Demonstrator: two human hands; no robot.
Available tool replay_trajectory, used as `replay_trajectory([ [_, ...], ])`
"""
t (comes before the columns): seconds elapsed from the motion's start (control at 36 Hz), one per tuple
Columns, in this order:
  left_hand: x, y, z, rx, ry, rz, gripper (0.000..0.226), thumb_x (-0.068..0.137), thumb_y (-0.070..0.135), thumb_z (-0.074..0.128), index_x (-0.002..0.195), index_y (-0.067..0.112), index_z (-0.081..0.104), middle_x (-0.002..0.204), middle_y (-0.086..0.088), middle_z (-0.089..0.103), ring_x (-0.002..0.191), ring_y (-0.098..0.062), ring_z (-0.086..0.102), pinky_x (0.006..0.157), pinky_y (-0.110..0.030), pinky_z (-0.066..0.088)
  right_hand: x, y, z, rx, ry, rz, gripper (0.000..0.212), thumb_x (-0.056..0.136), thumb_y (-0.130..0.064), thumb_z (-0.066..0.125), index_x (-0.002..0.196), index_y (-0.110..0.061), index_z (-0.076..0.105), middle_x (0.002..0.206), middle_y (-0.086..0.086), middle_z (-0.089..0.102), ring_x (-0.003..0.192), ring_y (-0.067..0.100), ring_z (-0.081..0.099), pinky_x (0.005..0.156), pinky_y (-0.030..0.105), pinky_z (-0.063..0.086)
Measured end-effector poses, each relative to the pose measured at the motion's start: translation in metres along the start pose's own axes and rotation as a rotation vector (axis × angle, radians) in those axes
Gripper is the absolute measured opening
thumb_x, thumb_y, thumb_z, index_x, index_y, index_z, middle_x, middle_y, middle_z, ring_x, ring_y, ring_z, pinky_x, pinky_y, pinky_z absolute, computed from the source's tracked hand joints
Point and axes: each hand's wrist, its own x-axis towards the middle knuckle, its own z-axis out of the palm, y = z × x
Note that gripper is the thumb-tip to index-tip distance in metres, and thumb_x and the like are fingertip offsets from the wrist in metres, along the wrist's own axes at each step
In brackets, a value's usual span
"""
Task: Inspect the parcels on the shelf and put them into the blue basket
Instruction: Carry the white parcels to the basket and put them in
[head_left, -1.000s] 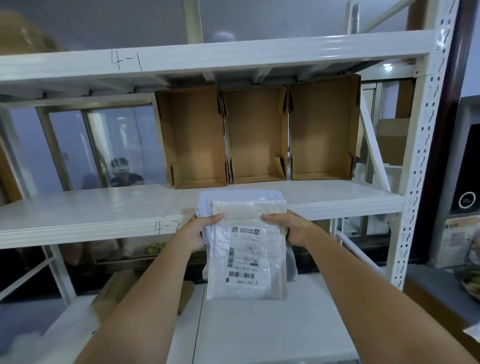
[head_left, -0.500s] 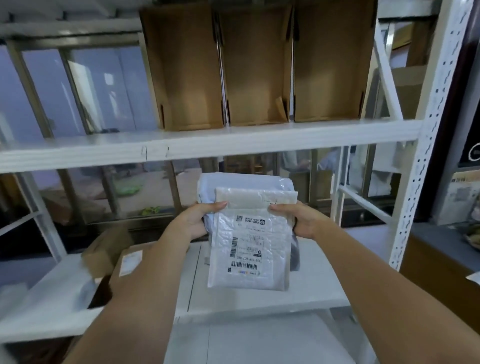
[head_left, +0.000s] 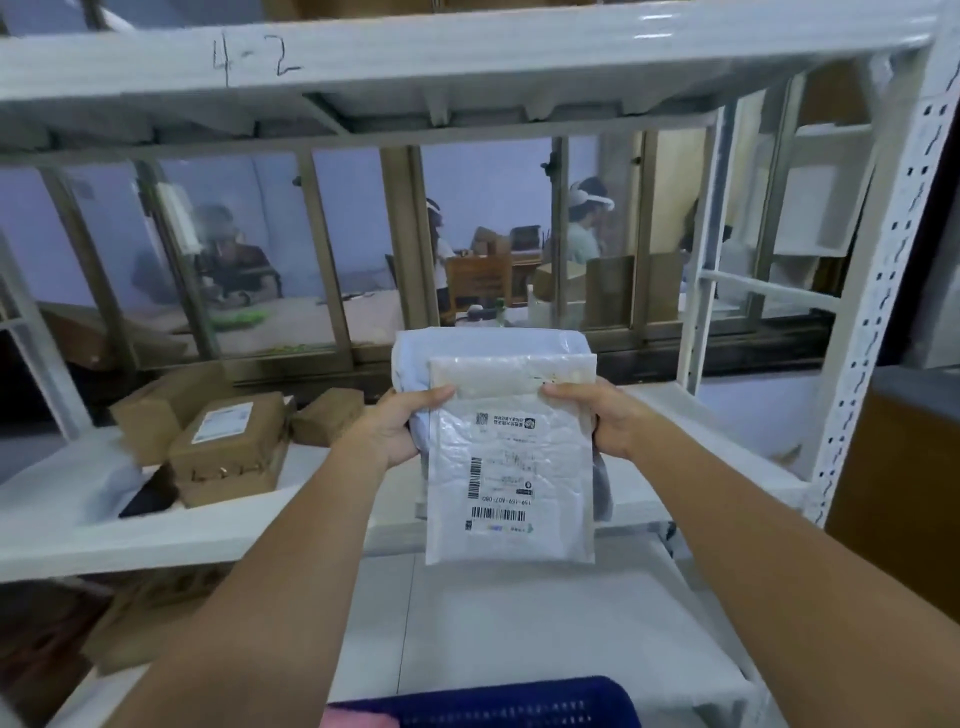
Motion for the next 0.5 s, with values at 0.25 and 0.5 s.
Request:
replay_trajectory([
  [0.25,0.008,-0.111,-0.039,0.079,0.007,0.06,0.043,0.065,-0.001,0.07,0.108,0.002,0.065,0.097,-0.016,0.073,0.084,-0.027,0.072,0.067,-0.043,0.06,-0.004,0.12,-0.04,0.05,0.088,-0.056,0.057,0.07,-0.004,0.076,0.125,-0.001,0.059,0.093,0.015,0.074,0.079,0.029,0.073,0.066,0.04,0.059],
  [0.5,-0.025,-0.193,-0.06,0.091,-0.01,0.012,0.042,0.065,0.001,0.071,0.106,-0.004,0.064,0.099,-0.019,0.071,0.086,-0.027,0.072,0.071,-0.042,0.06,-0.044,0.193,-0.062,0.021,0.067,-0.037,0.063,0.063,-0.009,0.078,0.123,-0.002,0.06,0.094,0.014,0.074,0.08,0.028,0.073,0.067,0.038,0.059],
])
